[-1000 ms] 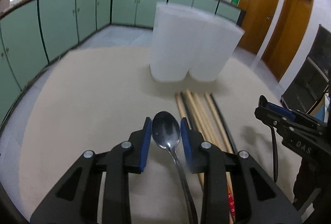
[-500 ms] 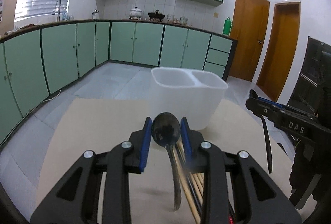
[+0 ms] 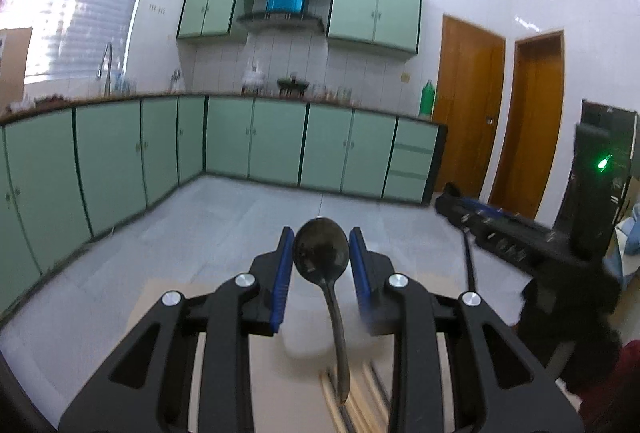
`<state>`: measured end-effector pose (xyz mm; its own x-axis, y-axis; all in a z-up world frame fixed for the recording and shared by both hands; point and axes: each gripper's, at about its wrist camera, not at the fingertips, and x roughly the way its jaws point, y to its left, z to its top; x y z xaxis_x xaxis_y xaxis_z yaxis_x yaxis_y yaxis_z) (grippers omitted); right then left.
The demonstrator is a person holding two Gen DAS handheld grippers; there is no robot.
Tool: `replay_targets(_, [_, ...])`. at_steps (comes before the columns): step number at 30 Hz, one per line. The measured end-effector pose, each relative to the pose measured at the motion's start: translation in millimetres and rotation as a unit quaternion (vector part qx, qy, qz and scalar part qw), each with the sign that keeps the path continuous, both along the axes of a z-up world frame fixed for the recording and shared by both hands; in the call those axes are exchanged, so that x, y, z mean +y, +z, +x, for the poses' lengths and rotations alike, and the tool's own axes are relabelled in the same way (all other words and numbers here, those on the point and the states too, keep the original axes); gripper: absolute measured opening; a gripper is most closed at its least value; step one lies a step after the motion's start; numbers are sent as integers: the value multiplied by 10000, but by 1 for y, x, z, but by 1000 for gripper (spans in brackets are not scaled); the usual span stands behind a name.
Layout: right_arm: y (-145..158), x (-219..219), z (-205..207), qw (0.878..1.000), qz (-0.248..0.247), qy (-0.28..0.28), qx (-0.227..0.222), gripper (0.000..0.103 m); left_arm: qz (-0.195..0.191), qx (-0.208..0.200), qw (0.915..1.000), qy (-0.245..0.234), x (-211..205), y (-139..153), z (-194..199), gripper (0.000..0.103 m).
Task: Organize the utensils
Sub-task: 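Carry both spoons over white holder and open both tools to drop them, then withdraw both tools from the holder back over the chopsticks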
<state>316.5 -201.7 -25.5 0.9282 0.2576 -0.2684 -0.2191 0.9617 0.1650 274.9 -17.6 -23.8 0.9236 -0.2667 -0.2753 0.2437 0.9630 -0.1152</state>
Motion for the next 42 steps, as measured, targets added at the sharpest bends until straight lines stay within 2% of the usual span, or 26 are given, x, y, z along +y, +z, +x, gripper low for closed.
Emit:
replay_targets(5, [15, -1, 47, 9994, 94, -228, -231, 34, -63, -416, 9991, 57, -15, 28, 42, 27])
replay_targets(9, [8, 0, 79, 9990, 100, -383, -192, 34, -104, -437, 9989, 92, -27, 30, 80, 27])
replay_targets(16, [-40, 6, 113, 9982, -66, -532, 282, 34, -15, 111, 9999, 115, -38, -12, 128, 27])
replay_targets(21, [-58, 5, 106, 9979, -65, -375, 524, 38, 80, 421, 9990, 133, -30, -33, 133, 28])
replay_targets(24, [-54, -3, 91, 9981, -22, -364, 494, 41, 58, 398, 9990, 194, -21, -33, 124, 31])
replay_targets(28, [-44, -14, 67, 9979, 48, -371, 527, 48, 219, 346, 9989, 236, -15, -28, 98, 35])
replay_targets(30, [-40, -18, 48, 9974, 14, -401, 594, 55, 226, 325, 9989, 241, -13, -26, 82, 48])
replay_targets(33, [-42, -22, 14, 9971, -2, -345, 680, 62, 297, 484, 9980, 291, -7, -32, 48, 55])
replay_targets(35, [-52, -22, -19, 9960, 22, -265, 847, 67, 346, 668, 9968, 254, -4, -44, 20, 60])
replay_targets(37, [-64, -18, -46, 9950, -66, -221, 972, 67, 425, 840, 9954, 194, -2, -59, -3, 63])
replay_targets(42, [-109, -4, -116, 9869, -313, -238, 1563, 68, 663, 1603, 9848, 123, 0, -114, -66, 67])
